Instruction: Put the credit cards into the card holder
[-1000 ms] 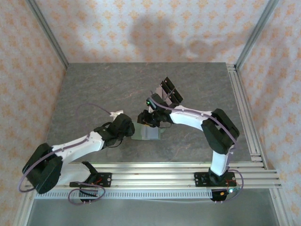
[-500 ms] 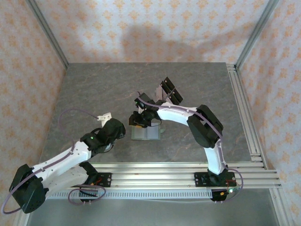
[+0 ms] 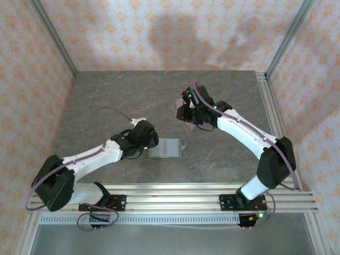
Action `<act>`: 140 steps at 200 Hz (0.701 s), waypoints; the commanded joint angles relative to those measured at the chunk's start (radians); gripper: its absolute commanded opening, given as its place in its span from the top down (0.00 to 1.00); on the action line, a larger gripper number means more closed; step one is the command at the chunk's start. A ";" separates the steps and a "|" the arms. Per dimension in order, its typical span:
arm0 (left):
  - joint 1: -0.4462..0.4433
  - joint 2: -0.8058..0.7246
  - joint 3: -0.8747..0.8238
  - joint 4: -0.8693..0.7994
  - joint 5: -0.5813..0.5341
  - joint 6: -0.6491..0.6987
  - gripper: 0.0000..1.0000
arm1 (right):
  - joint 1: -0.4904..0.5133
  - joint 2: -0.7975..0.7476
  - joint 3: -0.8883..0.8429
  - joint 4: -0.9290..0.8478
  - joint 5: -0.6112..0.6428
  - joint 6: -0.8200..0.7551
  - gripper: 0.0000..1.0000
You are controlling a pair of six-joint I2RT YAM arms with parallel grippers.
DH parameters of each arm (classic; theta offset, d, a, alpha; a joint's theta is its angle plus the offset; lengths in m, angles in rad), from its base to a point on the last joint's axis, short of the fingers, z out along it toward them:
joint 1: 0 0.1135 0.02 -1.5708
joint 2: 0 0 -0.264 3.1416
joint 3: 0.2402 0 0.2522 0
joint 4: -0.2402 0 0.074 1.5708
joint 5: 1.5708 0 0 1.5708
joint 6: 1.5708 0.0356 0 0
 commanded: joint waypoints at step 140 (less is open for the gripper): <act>-0.020 0.209 0.019 0.015 -0.059 0.053 0.37 | -0.049 0.584 0.593 -0.276 0.274 -0.218 0.63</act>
